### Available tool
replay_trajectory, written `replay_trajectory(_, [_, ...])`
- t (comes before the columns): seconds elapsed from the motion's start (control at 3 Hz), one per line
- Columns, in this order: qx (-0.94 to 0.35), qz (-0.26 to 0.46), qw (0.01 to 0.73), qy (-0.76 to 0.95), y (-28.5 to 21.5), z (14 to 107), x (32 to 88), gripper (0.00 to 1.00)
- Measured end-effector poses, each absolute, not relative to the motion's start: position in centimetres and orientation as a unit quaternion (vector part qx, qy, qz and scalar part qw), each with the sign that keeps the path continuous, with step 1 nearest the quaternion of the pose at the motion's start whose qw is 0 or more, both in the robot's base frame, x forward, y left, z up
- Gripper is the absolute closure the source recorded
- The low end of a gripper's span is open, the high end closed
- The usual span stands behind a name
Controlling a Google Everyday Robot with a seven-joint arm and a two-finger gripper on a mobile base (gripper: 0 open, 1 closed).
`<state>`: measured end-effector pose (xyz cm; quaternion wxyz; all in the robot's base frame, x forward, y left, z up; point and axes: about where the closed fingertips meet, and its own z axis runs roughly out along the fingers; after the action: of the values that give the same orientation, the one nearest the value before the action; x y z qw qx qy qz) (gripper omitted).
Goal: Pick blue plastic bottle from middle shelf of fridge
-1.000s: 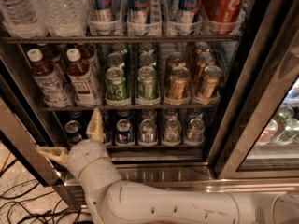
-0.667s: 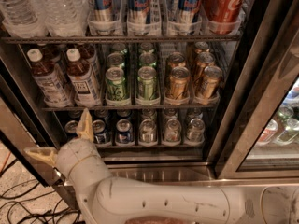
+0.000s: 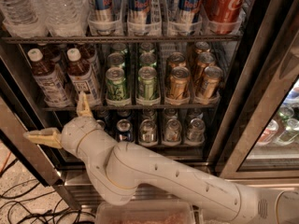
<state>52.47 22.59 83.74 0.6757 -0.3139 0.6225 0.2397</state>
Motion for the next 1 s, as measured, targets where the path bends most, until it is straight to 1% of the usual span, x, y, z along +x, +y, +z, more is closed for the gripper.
replay_trajectory(0.33, [-0.314, 0.24, 0.676, 0.622, 22.59, 83.74, 52.47, 0.0])
replay_trajectory(0.67, [-0.314, 0.24, 0.676, 0.622, 22.59, 83.74, 52.47, 0.18])
replay_trajectory(1.0, [-0.314, 0.24, 0.676, 0.622, 22.59, 83.74, 52.47, 0.42])
